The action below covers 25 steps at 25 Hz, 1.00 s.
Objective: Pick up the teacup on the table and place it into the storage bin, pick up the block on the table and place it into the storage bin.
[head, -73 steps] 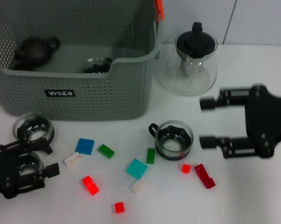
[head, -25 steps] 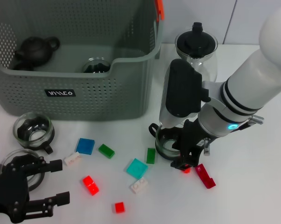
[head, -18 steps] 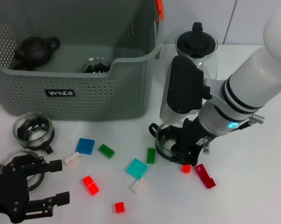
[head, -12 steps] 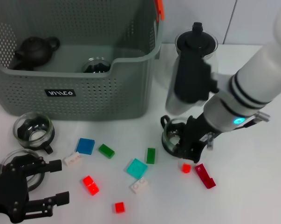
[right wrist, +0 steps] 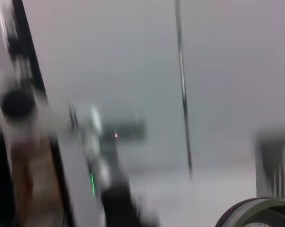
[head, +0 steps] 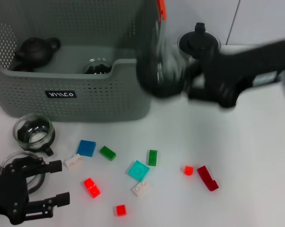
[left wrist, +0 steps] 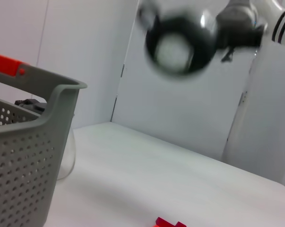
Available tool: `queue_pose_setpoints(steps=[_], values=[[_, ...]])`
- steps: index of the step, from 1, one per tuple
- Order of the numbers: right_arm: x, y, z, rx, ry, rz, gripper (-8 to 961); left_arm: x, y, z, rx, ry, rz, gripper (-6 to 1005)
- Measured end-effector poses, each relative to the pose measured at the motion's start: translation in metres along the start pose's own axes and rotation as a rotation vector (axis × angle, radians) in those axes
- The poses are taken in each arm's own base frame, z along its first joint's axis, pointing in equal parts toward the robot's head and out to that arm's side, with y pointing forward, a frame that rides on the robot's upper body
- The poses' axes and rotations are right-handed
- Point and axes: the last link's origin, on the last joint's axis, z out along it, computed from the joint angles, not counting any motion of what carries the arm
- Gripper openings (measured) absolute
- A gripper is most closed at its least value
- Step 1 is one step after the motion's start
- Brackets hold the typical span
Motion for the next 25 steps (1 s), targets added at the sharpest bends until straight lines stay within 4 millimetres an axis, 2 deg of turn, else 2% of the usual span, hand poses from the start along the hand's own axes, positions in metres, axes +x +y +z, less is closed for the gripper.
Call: queue_pose_setpoints(steps=[3,5,9,14,15,16,17,18,22,25], values=[[-0.012,-0.001,-0.008,0.029,-0.222,-0.046,52,0.001,-0.001,0.0,0.004,0.005,0.003,791],[-0.017,-0.01,-0.001,0.067,-0.295,-0.041,52,0.002,-0.002,0.001,0.005,0.008,0.006,791],[-0.037,-0.043,0.025,0.196,-0.347,0.017,53,0.004,-0.004,0.002,0.006,0.016,0.011,791],[-0.065,-0.09,0.072,0.381,-0.229,0.096,53,0.004,-0.004,0.003,0.009,0.021,0.007,791],[-0.075,-0.103,0.094,0.424,-0.136,0.106,53,0.003,-0.004,0.004,0.012,0.021,0.004,791],[-0.075,-0.103,0.094,0.424,-0.136,0.106,53,0.003,-0.004,0.004,0.014,0.02,0.003,791],[-0.083,-0.114,0.116,0.459,-0.037,0.105,53,0.002,-0.005,0.004,0.017,0.02,0.002,791],[-0.083,-0.114,0.116,0.459,-0.037,0.105,53,0.002,-0.004,0.004,0.018,0.021,-0.001,791],[-0.083,-0.127,0.154,0.518,0.119,0.107,53,-0.001,-0.003,0.005,0.024,0.025,-0.011,791],[-0.077,-0.135,0.168,0.589,0.188,0.089,52,-0.002,-0.003,0.007,0.029,0.024,-0.014,790]])
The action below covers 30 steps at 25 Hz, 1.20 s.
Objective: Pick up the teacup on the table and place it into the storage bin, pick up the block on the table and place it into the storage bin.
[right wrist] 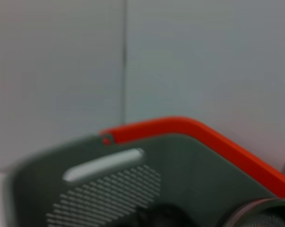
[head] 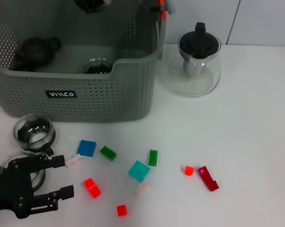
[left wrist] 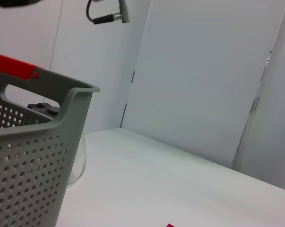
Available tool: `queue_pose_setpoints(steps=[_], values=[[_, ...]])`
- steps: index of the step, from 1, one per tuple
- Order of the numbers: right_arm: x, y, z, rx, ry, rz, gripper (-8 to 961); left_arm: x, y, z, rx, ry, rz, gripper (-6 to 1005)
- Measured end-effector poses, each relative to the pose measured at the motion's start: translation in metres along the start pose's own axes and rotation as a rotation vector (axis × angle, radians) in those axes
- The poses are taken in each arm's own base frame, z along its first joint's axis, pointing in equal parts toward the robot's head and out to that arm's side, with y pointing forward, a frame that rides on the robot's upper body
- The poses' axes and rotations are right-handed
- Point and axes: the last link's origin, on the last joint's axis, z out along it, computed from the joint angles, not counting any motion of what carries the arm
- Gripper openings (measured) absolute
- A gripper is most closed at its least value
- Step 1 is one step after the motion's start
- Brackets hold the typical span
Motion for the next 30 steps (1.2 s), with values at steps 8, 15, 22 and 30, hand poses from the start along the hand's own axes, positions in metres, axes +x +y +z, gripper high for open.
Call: queue_pose_setpoints(steps=[8,15,22,30], values=[[0.035,-0.003,0.013,0.082,0.087,-0.005,52,-0.002,0.0,0.0,0.008,-0.002,-0.006,790],[0.051,-0.004,0.01,0.058,0.132,0.029,53,-0.002,-0.002,0.003,0.01,-0.002,-0.009,791],[0.056,-0.001,0.009,0.03,0.154,0.03,55,-0.003,-0.002,0.003,0.011,-0.003,-0.009,791],[0.057,0.002,0.008,-0.001,0.171,0.035,59,-0.003,-0.002,0.003,0.015,-0.004,-0.01,790]])
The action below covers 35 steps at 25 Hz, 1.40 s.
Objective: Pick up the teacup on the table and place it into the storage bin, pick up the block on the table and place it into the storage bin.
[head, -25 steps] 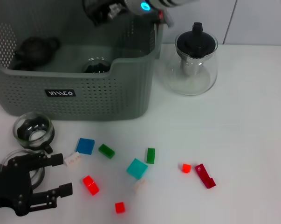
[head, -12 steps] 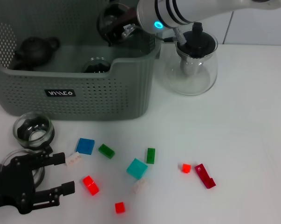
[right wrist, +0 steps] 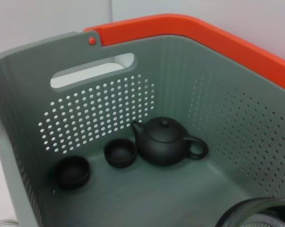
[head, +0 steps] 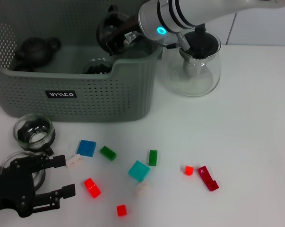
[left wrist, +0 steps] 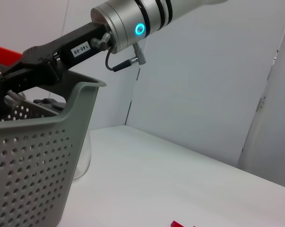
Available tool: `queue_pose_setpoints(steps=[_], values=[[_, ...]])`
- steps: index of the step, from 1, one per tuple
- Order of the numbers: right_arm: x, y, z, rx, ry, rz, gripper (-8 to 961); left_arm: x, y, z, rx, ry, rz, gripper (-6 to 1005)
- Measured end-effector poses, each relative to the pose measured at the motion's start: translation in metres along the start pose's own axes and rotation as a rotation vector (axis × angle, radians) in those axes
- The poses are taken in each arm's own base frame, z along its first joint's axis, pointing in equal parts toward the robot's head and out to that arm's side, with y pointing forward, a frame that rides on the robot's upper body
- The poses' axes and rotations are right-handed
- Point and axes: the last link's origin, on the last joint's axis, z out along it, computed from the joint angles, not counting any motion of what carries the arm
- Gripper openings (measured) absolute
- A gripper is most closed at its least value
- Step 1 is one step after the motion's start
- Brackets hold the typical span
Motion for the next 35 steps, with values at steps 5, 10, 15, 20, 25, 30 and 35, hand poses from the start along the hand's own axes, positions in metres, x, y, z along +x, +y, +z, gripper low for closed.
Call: queue_pose_setpoints(steps=[5,10,15,20,25,30,35], values=[[0.002,-0.001,0.0,0.001,0.011,0.016,61,0.001,-0.001,0.0,0.0,0.002,0.002,790],[0.005,-0.001,0.001,0.01,0.028,0.023,142,0.001,-0.001,-0.001,0.009,0.009,0.0,790],[0.005,-0.002,-0.001,0.004,0.013,0.04,242,0.001,-0.001,-0.001,0.01,0.011,0.002,790],[-0.009,-0.014,-0.043,-0.072,-0.234,0.125,359,0.002,-0.001,-0.001,0.008,0.014,0.002,791],[0.01,-0.015,-0.13,-0.19,-0.693,0.059,470,0.003,-0.001,-0.002,0.018,0.026,0.006,791],[0.09,-0.012,-0.184,-0.256,-0.917,0.034,486,0.007,-0.005,0.003,0.01,0.031,0.014,791],[0.194,0.022,-0.193,-0.316,-0.769,-0.059,584,0.009,-0.006,0.003,0.003,0.033,0.015,791]])
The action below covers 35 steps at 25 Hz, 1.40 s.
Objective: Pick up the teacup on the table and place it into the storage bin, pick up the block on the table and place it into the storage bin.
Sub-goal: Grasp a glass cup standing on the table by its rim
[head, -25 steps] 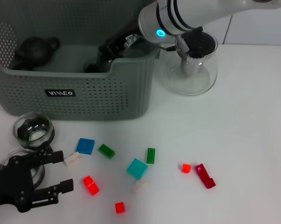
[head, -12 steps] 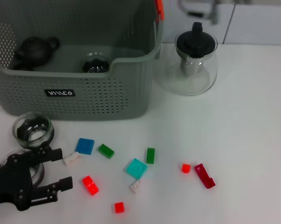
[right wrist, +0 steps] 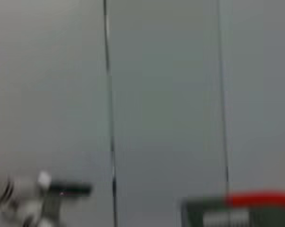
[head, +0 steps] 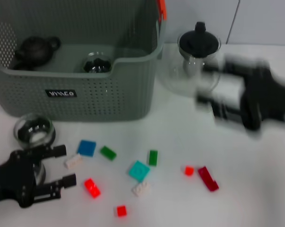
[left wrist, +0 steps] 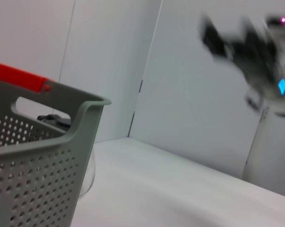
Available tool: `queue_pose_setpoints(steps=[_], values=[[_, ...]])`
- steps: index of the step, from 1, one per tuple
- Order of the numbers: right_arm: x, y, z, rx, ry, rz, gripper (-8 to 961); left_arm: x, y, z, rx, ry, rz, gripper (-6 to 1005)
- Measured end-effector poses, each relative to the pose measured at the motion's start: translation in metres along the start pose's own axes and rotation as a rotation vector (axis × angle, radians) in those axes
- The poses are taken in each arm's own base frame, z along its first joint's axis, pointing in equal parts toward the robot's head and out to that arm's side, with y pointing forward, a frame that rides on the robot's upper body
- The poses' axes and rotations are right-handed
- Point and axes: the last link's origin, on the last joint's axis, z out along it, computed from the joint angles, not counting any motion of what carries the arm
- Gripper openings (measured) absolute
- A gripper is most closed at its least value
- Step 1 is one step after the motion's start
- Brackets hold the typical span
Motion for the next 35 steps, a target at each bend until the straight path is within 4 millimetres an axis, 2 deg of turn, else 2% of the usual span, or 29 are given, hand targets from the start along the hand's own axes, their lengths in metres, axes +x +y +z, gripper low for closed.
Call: queue_pose_setpoints(steps=[2,4,7,9,13,17,21,26,30,35], values=[[0.023,0.014,-0.025,0.03,0.079,0.036,617,0.001,0.0,-0.002,-0.006,-0.001,-0.003,791],[0.035,0.02,-0.046,0.08,0.136,0.075,611,0.005,0.0,-0.006,-0.014,-0.015,-0.017,791],[0.046,0.023,-0.068,0.116,0.227,0.156,602,0.015,-0.002,-0.019,-0.011,-0.077,-0.066,790],[0.049,0.021,-0.075,0.13,0.279,0.216,595,0.026,-0.006,-0.028,0.009,-0.137,-0.119,789],[0.048,0.012,-0.074,0.129,0.335,0.293,583,0.07,-0.023,-0.035,0.086,-0.33,-0.216,787],[0.046,0.006,-0.066,0.099,0.366,0.309,583,0.111,-0.031,-0.017,0.134,-0.5,-0.189,786],[0.042,-0.002,-0.062,0.095,0.396,0.325,583,0.137,-0.035,0.009,0.15,-0.69,-0.101,784],[0.037,-0.009,-0.06,0.099,0.395,0.326,583,0.138,-0.045,0.04,0.148,-0.896,0.06,781],[0.036,-0.01,-0.061,0.103,0.393,0.325,583,0.132,-0.054,0.057,0.181,-0.932,0.103,779],[0.035,-0.012,-0.063,0.116,0.388,0.334,583,0.122,-0.06,0.067,0.242,-0.954,0.104,777]])
